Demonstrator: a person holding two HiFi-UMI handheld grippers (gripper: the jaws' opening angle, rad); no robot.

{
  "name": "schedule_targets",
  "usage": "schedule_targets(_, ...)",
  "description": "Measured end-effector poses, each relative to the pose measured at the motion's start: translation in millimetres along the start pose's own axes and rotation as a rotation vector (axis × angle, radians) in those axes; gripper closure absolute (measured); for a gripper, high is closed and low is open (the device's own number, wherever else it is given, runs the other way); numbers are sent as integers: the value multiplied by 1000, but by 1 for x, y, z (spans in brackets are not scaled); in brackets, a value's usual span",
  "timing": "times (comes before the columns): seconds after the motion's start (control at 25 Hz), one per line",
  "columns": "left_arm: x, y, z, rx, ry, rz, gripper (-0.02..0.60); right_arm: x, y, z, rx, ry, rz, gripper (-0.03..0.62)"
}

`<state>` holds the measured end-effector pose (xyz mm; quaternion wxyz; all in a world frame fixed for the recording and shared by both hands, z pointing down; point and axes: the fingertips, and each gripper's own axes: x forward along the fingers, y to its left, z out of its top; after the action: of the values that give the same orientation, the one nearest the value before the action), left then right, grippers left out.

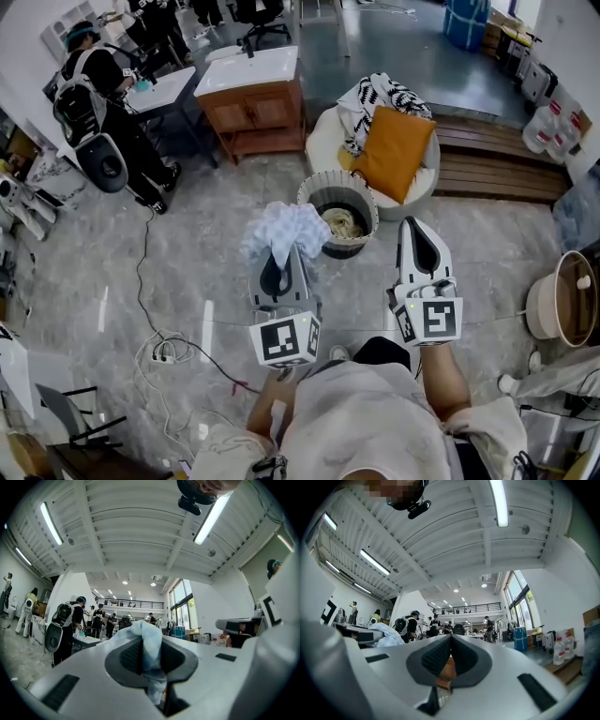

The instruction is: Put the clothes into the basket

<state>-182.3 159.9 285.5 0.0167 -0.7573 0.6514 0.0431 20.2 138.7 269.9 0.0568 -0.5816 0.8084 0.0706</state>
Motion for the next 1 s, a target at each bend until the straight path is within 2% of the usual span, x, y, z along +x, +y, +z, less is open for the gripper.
schedule_targets(0.28,24,6,-10,-7,23,-23,529,24,-3,-17,9,26,-12,606)
schedule_targets(0.56,67,11,-25,-9,44,-13,529,66,-16,-38,20,47,2,606)
schedule_targets(1.0,183,-16,-26,9,60,-12,529,158,-92,-59,41,54,2,606)
